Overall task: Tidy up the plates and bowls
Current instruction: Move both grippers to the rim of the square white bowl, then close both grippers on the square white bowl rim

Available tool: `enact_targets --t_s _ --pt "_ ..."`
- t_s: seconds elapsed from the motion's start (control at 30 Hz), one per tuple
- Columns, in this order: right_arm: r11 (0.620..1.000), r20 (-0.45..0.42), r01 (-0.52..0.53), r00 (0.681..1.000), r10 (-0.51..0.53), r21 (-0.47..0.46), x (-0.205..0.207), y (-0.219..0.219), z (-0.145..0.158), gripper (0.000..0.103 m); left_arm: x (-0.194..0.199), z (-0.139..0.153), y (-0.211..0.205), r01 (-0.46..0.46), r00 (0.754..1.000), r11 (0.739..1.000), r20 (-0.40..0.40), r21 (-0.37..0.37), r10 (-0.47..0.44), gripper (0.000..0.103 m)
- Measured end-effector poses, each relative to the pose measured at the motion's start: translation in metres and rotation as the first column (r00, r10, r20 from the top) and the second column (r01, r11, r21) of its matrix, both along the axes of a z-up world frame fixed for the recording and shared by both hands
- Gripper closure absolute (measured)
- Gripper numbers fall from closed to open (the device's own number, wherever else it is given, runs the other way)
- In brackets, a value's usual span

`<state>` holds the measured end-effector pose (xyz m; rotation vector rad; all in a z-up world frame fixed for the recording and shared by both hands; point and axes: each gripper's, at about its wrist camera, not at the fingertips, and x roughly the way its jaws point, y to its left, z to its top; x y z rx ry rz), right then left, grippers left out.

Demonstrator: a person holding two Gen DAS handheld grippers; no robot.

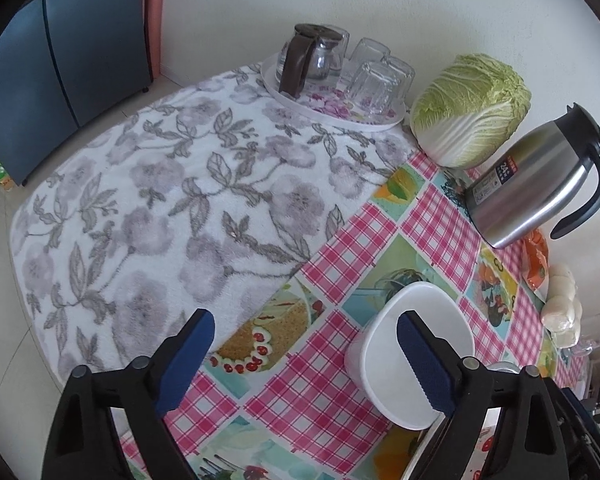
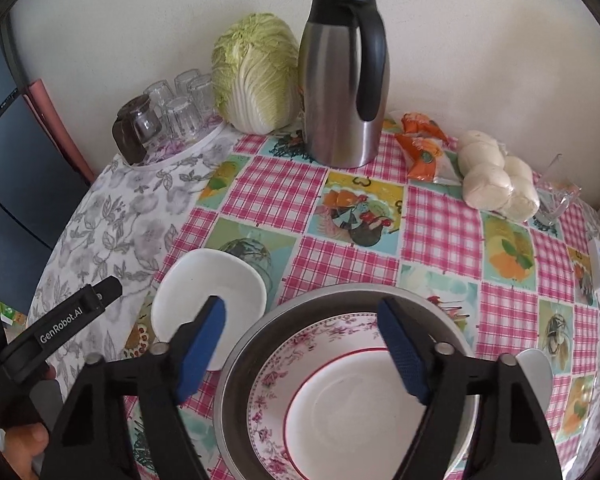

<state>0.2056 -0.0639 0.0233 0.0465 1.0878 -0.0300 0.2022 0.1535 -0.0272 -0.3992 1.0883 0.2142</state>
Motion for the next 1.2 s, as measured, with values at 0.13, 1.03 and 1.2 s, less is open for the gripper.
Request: enact_targets --t_s 0.13,1.03,1.2 --pt "1.0 -0.029 -0.001 1.0 0.001 -0.004 0.008 0.008 -0.015 0.033 0.006 -0.014 -0.004 0.012 0.999 1.0 -0.031 -0.023 -0.013 0.015" --pt "1.0 -0.133 -0.022 0.991 0.022 0.003 0.046 0.029 -0.082 0.094 0.026 -0.07 -0.023 0.06 0.988 0.984 -0.13 -0.167 -0.082 0.068" --pt "0.999 -0.136 -0.033 0.99 0.029 -0.025 0.049 0.035 -0.086 0.094 0.025 -0.078 -0.025 0.056 0.986 0.983 -0.145 -0.174 -0.081 0.072"
